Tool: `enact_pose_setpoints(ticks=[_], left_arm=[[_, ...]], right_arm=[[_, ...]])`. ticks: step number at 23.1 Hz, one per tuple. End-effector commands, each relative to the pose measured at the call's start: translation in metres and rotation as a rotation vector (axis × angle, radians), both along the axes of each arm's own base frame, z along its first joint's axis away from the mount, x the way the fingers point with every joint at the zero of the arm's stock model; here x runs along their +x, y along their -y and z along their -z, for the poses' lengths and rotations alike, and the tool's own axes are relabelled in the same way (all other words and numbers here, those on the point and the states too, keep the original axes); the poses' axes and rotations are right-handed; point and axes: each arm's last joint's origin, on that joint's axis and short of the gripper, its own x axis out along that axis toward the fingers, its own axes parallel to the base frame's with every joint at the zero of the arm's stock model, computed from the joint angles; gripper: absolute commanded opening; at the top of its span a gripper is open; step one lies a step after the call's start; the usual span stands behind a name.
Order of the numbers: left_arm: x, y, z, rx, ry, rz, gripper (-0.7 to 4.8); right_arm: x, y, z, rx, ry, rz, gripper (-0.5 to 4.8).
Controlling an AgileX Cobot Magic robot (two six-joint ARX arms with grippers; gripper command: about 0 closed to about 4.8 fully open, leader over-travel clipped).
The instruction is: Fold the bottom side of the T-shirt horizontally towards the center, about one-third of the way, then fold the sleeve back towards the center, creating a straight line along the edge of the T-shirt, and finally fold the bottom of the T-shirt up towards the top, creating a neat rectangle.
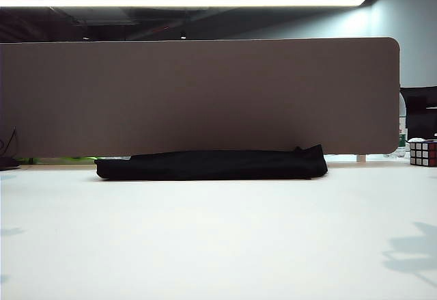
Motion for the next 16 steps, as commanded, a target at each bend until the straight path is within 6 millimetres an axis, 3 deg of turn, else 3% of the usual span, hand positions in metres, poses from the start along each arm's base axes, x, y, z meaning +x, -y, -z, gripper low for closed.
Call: enact_pose_setpoints(ticks=[1,11,16], left_arm=[[0.0,0.0,-0.002,0.006,0.015,0.002,-0.06],[0.0,0.0,0.004,-0.029,-0.055,0.002,-0.06],[0.0,-0.002,0.004,0.043,-0.042,-0.063,-0.06]], right_arm=[[-0.006,0.004,0.001,-0.003,-0.003,0.014,-0.06],[-0.018,0.013,0.0,-0.004,0.021,0.083,-0.06],[-0.023,0.017,-0.002,-0.005,0.059,0.13,-0.06]])
